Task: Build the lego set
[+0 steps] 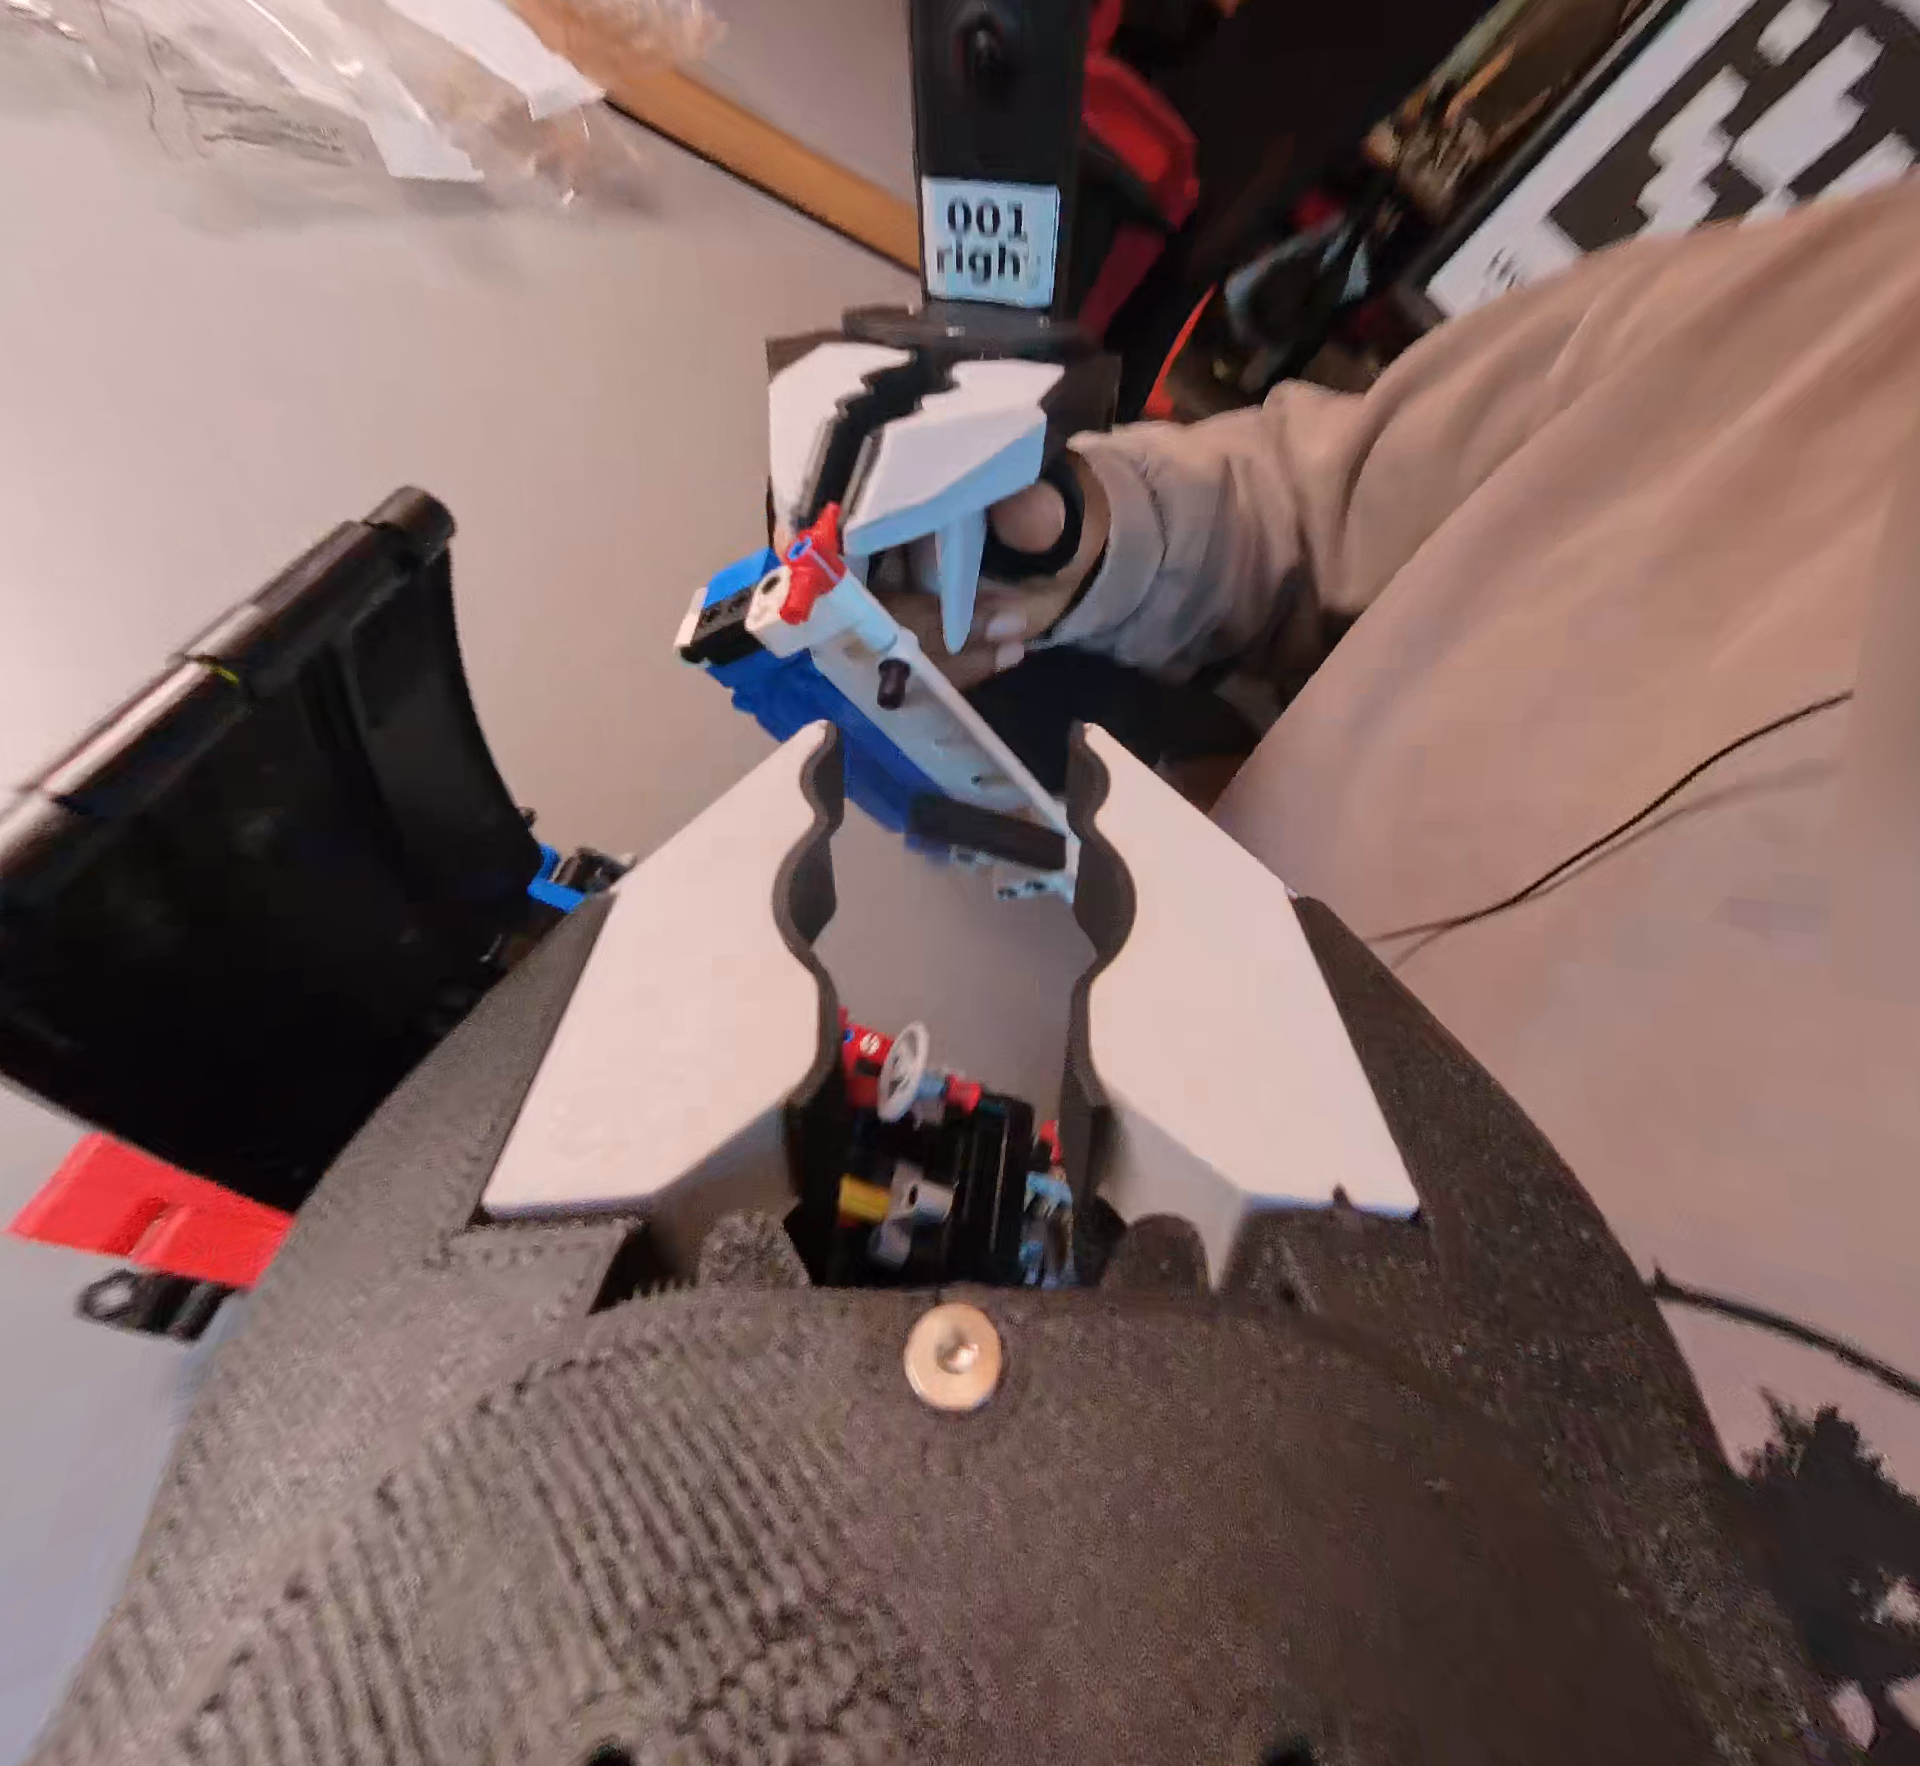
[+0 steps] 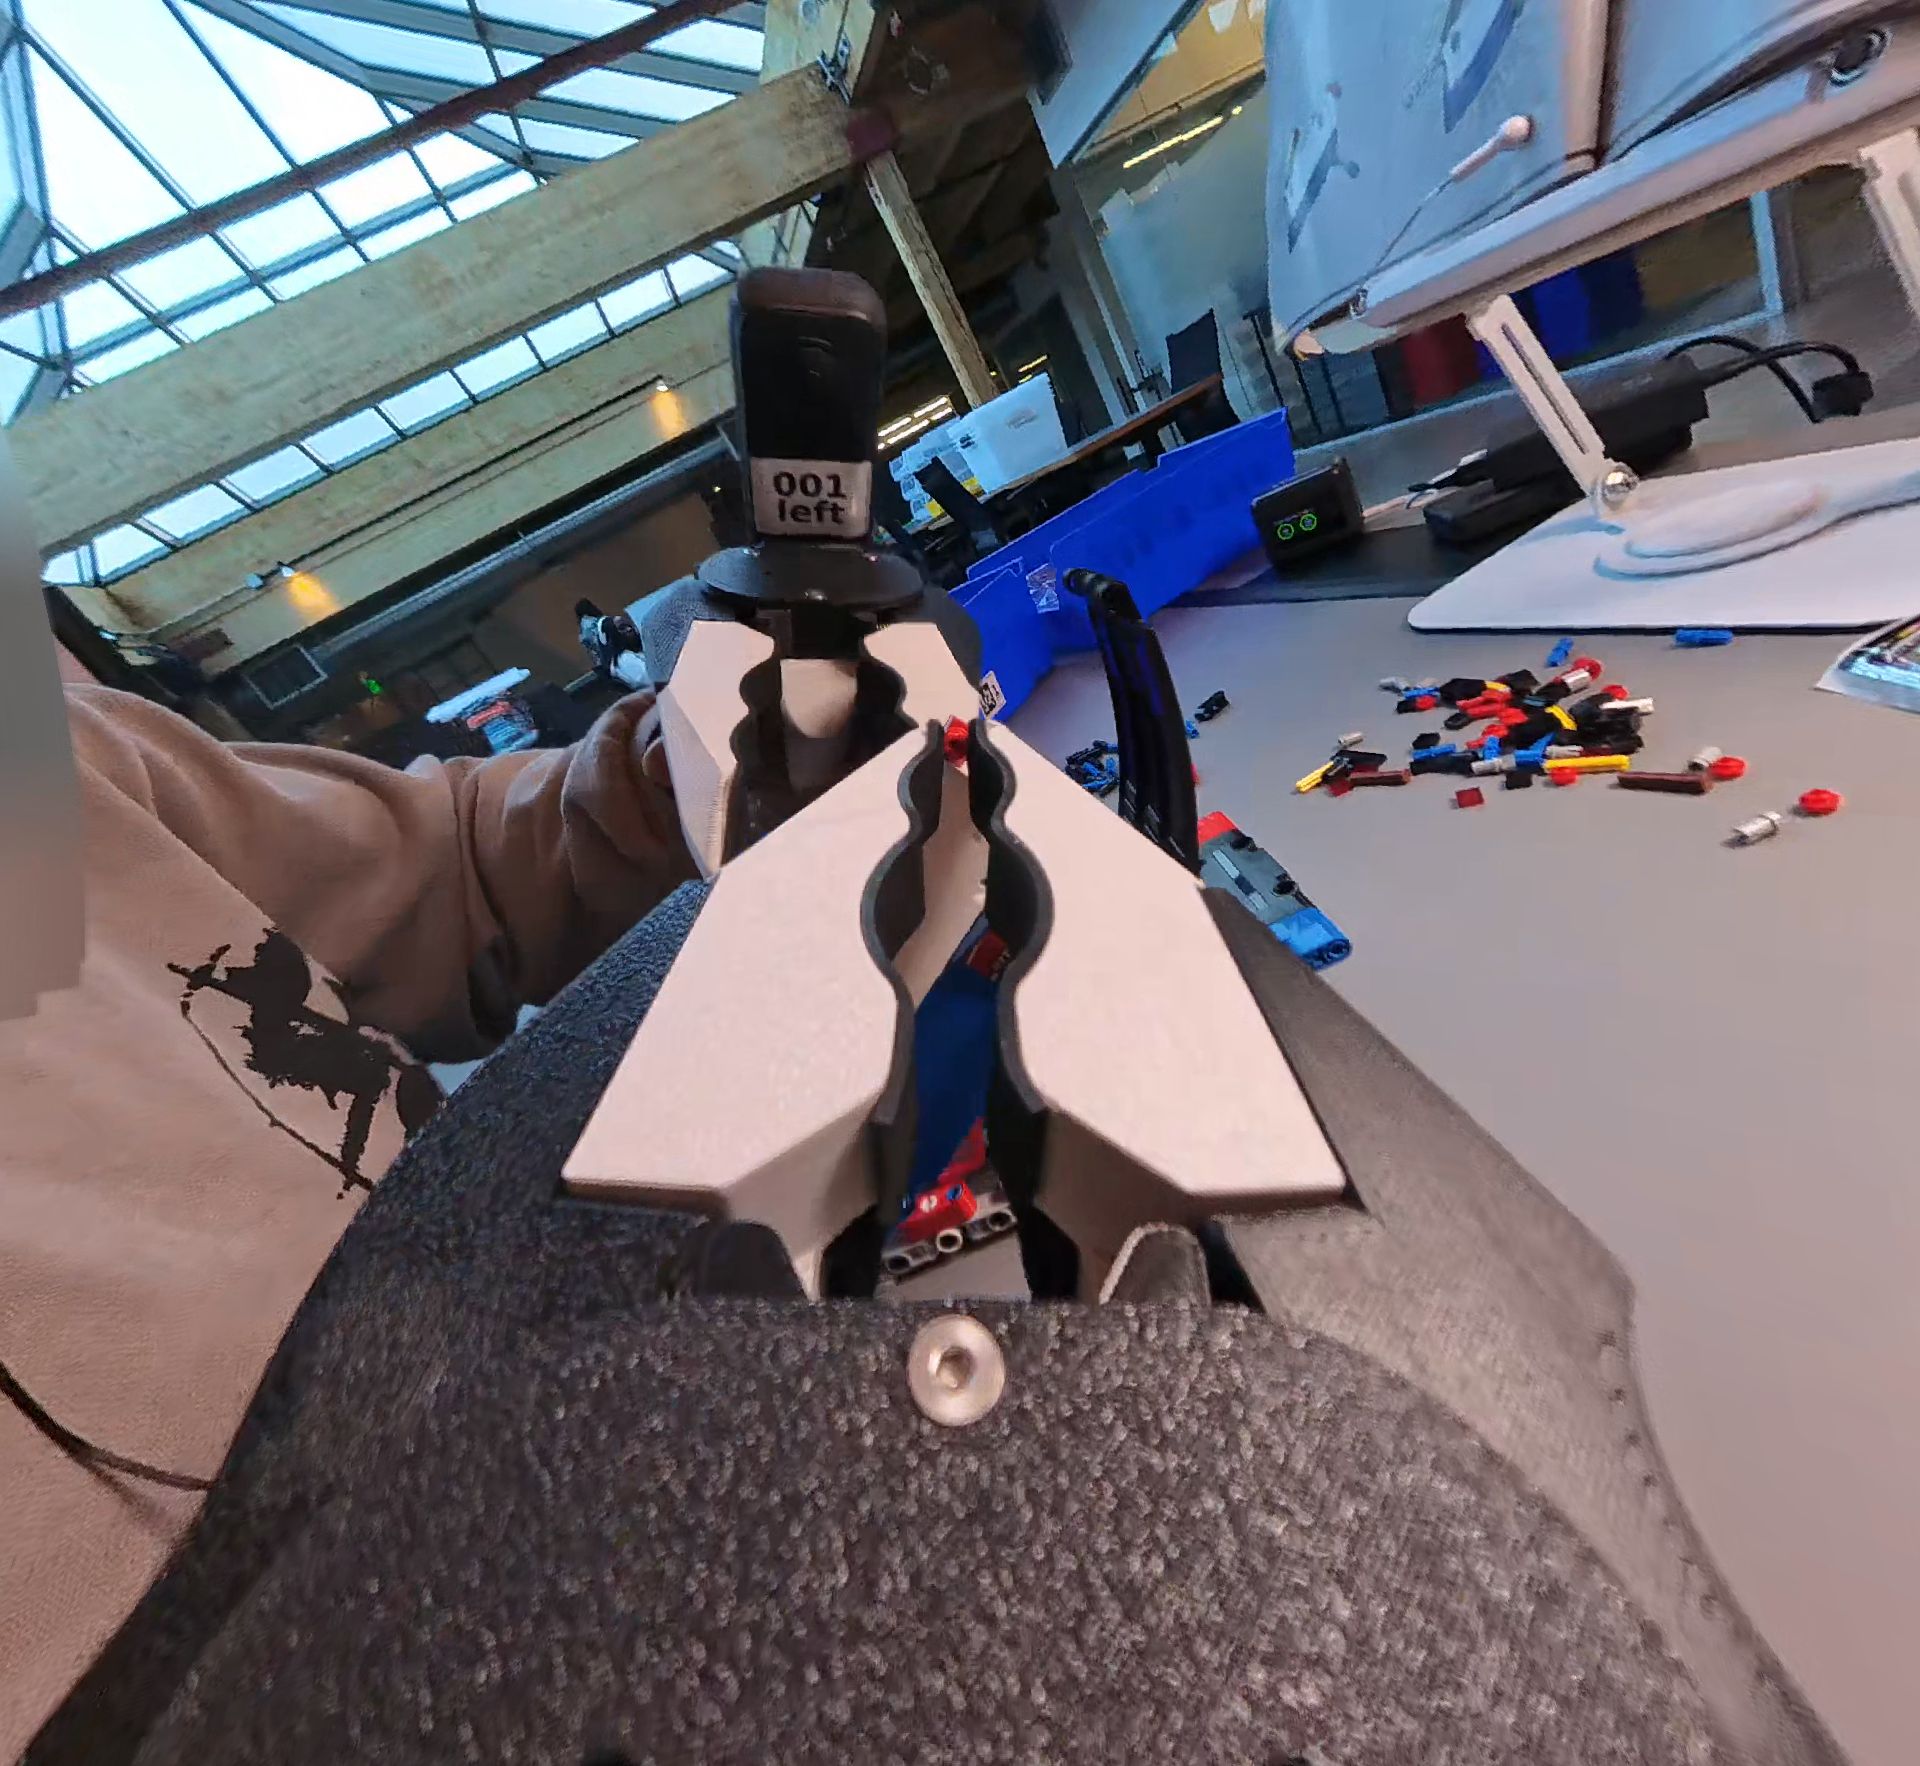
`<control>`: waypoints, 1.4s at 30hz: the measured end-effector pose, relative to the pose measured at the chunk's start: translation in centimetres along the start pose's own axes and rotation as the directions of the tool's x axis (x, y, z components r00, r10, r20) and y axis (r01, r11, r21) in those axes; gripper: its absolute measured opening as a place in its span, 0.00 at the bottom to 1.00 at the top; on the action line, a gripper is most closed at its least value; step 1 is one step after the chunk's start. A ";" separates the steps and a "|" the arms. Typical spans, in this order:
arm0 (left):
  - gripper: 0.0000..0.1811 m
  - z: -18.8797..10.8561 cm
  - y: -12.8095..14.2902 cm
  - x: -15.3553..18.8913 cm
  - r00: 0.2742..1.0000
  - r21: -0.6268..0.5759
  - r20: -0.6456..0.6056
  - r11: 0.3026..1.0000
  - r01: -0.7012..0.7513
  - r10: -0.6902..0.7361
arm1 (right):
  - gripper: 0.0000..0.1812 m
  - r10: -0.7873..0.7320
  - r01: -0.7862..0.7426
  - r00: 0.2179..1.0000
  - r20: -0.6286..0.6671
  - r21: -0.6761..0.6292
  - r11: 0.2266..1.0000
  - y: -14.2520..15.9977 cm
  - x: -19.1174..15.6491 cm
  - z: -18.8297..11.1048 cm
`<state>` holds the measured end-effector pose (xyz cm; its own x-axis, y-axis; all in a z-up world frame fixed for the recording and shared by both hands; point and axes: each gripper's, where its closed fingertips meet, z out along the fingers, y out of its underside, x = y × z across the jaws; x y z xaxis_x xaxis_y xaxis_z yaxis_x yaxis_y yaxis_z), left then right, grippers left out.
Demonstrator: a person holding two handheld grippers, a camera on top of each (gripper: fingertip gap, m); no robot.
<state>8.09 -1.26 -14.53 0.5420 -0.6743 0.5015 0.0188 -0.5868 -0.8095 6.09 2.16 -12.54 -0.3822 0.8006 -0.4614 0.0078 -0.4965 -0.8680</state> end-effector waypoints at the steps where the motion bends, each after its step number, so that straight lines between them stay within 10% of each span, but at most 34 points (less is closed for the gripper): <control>1: 0.26 0.4 -0.3 -0.1 0.999 0.045 0.012 0.998 0.039 -0.040 | 0.01 -0.016 0.016 1.000 0.010 0.007 1.000 -0.2 -0.4 0.1; 6: 0.46 1.9 -0.1 -0.1 0.996 0.117 0.063 0.992 0.050 -0.058 | 0.02 -0.136 0.131 0.986 0.093 0.052 0.990 -1.3 -3.1 0.6; 11: 0.31 2.1 -1.0 3.2 0.987 0.141 -0.145 0.985 0.096 -0.075 | 0.01 -0.169 0.152 0.966 0.196 0.102 0.983 -2.6 -5.7 0.2; 18: 0.31 1.9 0.9 0.0 0.984 0.043 0.157 0.996 0.078 -0.083 | 0.14 -0.225 0.226 0.974 0.016 -0.121 0.967 -1.8 -3.7 -1.9; 26: 0.31 4.0 3.3 1.0 0.976 -0.038 0.043 0.976 0.214 -0.213 | 0.06 -0.727 0.720 0.658 0.196 -0.445 0.532 2.1 -3.2 -3.0; 32: 0.31 4.2 4.0 0.7 0.977 -0.090 0.088 0.975 0.202 -0.194 | 0.01 -0.751 0.768 0.602 0.272 -0.455 0.451 2.8 -3.0 -2.5; 42: 0.32 0.0 3.0 0.4 0.967 -0.128 0.254 0.991 0.045 -0.012 | 0.01 -0.404 0.425 0.902 0.154 -0.493 0.759 4.1 -1.5 -3.3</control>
<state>8.42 -3.32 -16.77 0.7377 -0.5312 0.4166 -0.0639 -0.6693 -0.7402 9.71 0.06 -16.01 -0.4902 0.8708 -0.0369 0.2993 0.1284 -0.9455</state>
